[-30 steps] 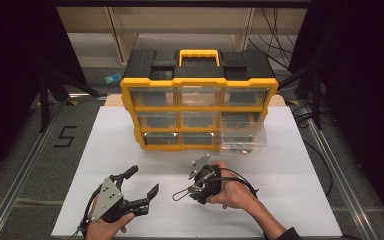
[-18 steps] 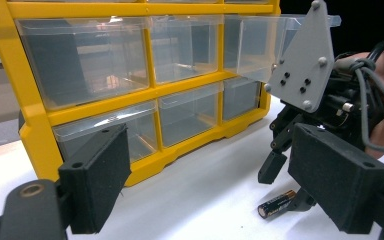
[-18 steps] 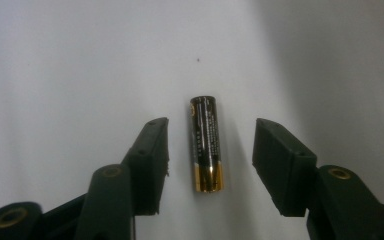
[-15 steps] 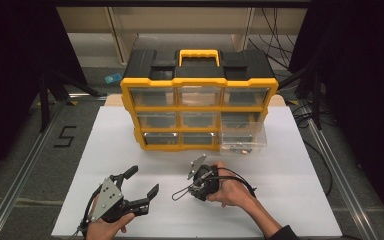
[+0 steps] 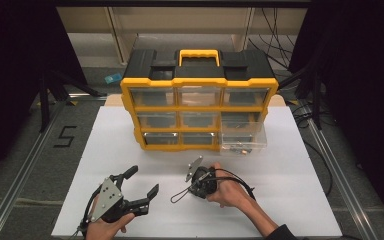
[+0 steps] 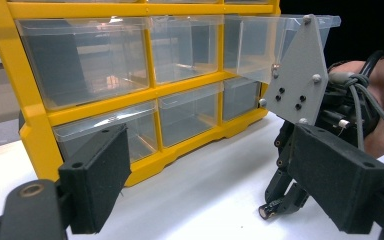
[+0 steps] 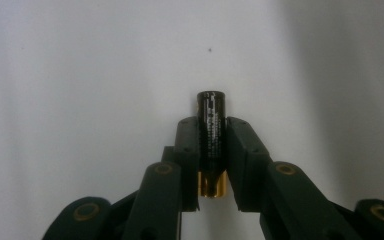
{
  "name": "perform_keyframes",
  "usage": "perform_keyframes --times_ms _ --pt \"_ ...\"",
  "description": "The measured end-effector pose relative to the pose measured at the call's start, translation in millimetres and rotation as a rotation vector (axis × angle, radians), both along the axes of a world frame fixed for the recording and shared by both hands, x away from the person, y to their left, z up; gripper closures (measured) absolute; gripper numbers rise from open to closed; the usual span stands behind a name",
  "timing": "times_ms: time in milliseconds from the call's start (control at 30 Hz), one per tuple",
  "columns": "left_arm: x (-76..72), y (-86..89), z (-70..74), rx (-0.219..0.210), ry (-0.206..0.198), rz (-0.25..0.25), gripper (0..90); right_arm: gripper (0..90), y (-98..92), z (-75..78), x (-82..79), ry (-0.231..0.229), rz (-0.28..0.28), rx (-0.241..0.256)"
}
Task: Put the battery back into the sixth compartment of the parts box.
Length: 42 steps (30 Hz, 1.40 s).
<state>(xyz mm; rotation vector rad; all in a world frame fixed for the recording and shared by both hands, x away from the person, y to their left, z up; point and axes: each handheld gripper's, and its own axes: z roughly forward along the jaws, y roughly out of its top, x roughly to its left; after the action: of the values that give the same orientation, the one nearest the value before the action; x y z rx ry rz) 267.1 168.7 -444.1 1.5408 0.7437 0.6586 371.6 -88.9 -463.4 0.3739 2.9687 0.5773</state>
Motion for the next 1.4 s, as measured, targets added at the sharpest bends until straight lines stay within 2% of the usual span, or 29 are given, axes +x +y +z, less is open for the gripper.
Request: perform_keyframes --times_ms 133,267,367,700,1067,1400 --pt "-0.1 0.0 0.2 0.0 0.0 0.0 16.5 76.8 0.4 1.0 -0.8 0.002 -0.004 -0.009" --pt "-0.1 0.2 0.2 0.0 -0.001 0.001 16.5 76.8 -2.4 7.8 -0.3 -0.003 -0.016 0.016" --pt "-0.1 0.2 0.3 0.001 -0.001 0.001 16.5 76.8 -4.4 17.2 -1.0 -0.043 -0.032 0.043" --pt "-0.1 0.2 0.2 0.002 -0.001 0.001 16.5 76.8 -13.3 54.8 -4.9 -0.138 -0.036 0.151" --pt "-0.4 0.4 0.5 0.005 0.001 0.003 16.5 76.8 -24.2 87.3 -11.0 -0.2 -0.063 0.23" --pt "0.0 -0.2 0.1 -0.005 0.0 0.003 16.5 76.8 -41.8 118.4 -15.1 -0.259 -0.088 0.309"
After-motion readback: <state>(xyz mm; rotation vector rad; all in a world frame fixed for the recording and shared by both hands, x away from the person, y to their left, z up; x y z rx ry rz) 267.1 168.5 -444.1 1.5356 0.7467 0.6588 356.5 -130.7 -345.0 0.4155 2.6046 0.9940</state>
